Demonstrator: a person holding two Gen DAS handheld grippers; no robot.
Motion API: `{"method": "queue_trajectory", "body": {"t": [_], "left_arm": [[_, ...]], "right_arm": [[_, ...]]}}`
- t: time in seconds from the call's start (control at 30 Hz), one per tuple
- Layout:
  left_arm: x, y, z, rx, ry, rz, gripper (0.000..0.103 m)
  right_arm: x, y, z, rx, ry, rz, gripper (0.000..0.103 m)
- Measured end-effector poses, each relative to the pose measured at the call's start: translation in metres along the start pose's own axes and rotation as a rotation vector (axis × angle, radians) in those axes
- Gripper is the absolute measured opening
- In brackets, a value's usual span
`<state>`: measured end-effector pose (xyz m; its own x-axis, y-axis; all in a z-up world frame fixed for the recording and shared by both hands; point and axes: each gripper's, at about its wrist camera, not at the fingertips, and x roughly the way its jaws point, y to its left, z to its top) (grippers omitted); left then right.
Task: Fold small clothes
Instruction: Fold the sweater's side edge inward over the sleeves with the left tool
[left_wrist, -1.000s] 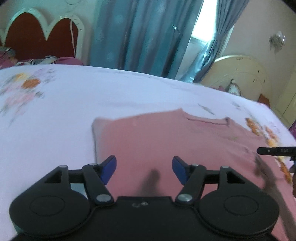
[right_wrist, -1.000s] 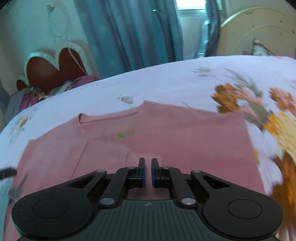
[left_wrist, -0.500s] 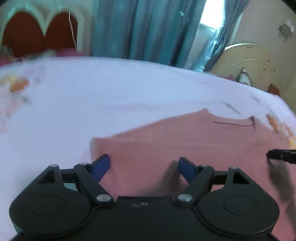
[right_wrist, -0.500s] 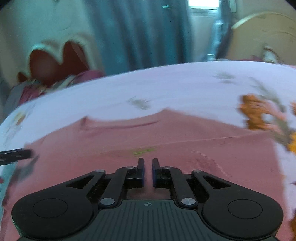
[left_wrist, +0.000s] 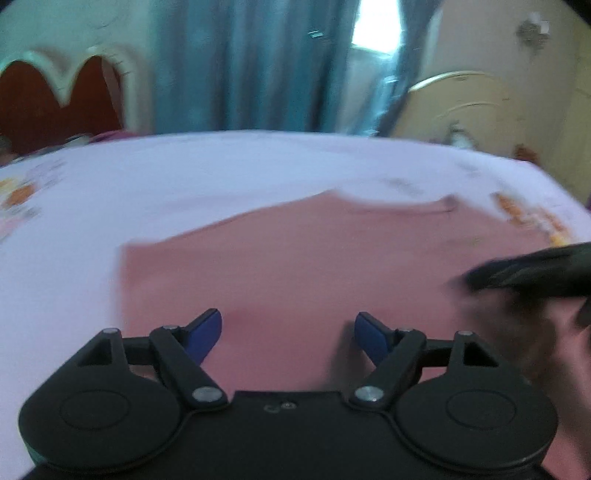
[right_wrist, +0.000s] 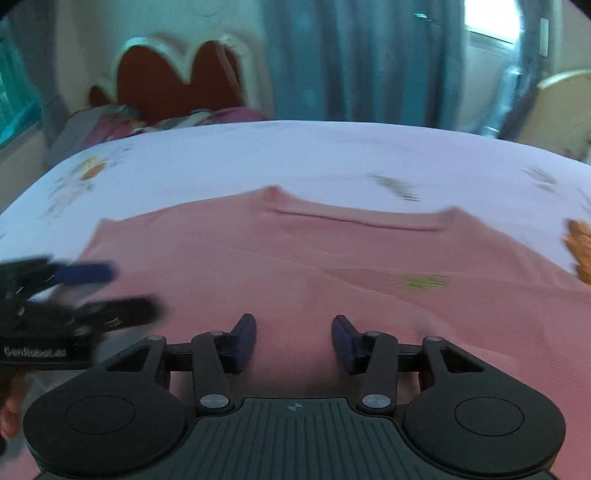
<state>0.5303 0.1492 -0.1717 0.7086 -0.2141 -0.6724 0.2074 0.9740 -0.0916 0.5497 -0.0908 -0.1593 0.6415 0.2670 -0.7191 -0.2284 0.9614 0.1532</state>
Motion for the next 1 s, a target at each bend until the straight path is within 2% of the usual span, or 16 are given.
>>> {"method": "queue_trajectory", "body": {"t": [0.03, 0.07, 0.13, 0.17, 0.23, 0.33, 0.5, 0.57, 0.73, 0.83, 1.0], "left_arm": [[-0.007, 0.015, -0.007, -0.013, -0.013, 0.005, 0.077], [-0.015, 0.026, -0.011, -0.030, -0.028, -0.018, 0.078], [-0.022, 0.028, -0.010, -0.029, 0.002, 0.070, 0.077], [-0.029, 0.024, -0.009, -0.019, -0.012, 0.069, 0.077], [-0.044, 0.015, -0.010, -0.052, -0.063, 0.024, 0.079], [-0.050, -0.013, -0.013, -0.030, -0.072, -0.010, 0.079], [-0.045, -0.033, -0.029, -0.002, -0.018, -0.013, 0.079], [-0.041, -0.034, -0.037, -0.003, 0.001, -0.003, 0.079], [-0.053, -0.030, -0.049, 0.001, 0.000, 0.009, 0.079], [-0.054, -0.029, -0.053, 0.001, 0.000, 0.020, 0.079], [-0.060, -0.023, -0.055, -0.014, -0.007, 0.036, 0.079]], "right_arm": [[-0.004, -0.014, -0.003, 0.019, 0.006, -0.036, 0.045], [-0.010, -0.028, -0.006, 0.046, 0.012, -0.015, 0.042], [-0.025, -0.037, -0.006, 0.071, -0.007, -0.020, 0.038], [-0.034, -0.032, -0.006, 0.051, -0.036, -0.022, 0.038], [-0.043, -0.021, -0.005, 0.041, -0.059, 0.034, 0.038], [-0.042, 0.007, -0.018, -0.005, -0.020, 0.084, 0.038], [-0.035, 0.025, -0.045, -0.068, 0.018, 0.059, 0.038], [-0.037, 0.019, -0.051, -0.055, 0.017, 0.066, 0.038], [-0.053, -0.004, -0.051, -0.005, 0.002, 0.017, 0.038], [-0.065, -0.018, -0.051, 0.021, 0.004, -0.048, 0.038], [-0.069, -0.041, -0.057, 0.113, 0.018, -0.003, 0.038]]}}
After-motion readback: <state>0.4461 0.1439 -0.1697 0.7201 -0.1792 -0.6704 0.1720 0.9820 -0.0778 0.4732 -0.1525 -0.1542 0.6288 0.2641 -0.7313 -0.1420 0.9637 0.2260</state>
